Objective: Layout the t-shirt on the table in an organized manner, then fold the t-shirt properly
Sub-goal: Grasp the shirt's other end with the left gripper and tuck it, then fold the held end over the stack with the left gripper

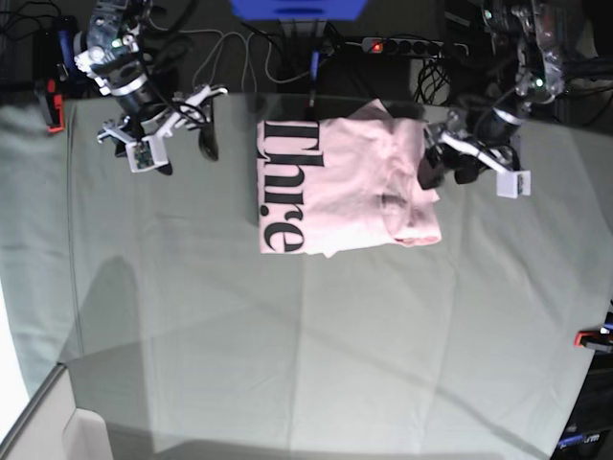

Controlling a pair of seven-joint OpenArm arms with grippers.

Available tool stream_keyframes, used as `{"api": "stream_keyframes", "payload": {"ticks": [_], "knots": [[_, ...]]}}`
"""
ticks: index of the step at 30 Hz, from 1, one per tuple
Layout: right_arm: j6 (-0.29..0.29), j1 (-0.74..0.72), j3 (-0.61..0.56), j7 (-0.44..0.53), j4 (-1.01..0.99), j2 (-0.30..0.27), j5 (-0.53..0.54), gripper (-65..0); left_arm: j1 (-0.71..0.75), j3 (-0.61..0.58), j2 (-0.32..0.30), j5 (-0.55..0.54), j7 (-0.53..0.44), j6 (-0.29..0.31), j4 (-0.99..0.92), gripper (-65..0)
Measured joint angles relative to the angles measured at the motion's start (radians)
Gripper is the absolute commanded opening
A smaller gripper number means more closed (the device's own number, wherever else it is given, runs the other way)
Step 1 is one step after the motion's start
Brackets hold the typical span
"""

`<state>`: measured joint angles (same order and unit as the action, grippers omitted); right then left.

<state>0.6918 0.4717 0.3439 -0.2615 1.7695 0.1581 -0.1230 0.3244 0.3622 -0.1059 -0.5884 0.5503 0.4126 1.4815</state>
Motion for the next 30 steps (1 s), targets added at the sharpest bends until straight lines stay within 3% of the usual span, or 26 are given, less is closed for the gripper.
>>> {"api": "stream_keyframes", "payload": {"ticks": [7,19,21,27,30], "knots": [[0.000,-0.005,0.000,-0.001,0.000,0.000,-0.001,-24.7,-0.093,-0.058,-0.006,0.001,0.000,-0.004,-0.133,-22.7],[0.000,-0.005,0.000,0.000,0.000,0.000,-0.002,-24.7,-0.103,-0.187,-0.005,-0.004,-0.013,0.000,-0.147,-23.4],[0.000,-0.006,0.003,0.000,0.000,0.000,-0.002,-24.7,-0.103,-0.187,-0.005,-0.003,-0.011,0.000,-0.148,-28.7],[0.001,-0.026,0.048,0.000,0.010,-0.019,0.000,-24.7,-0.143,-0.187,-0.011,-0.001,0.000,0.003,-0.191,-63.3],[0.002,-0.036,0.097,0.002,0.026,-0.024,0.000,-24.7,-0.204,-0.214,-0.045,-0.010,0.011,0.018,-0.256,-63.8]]}}
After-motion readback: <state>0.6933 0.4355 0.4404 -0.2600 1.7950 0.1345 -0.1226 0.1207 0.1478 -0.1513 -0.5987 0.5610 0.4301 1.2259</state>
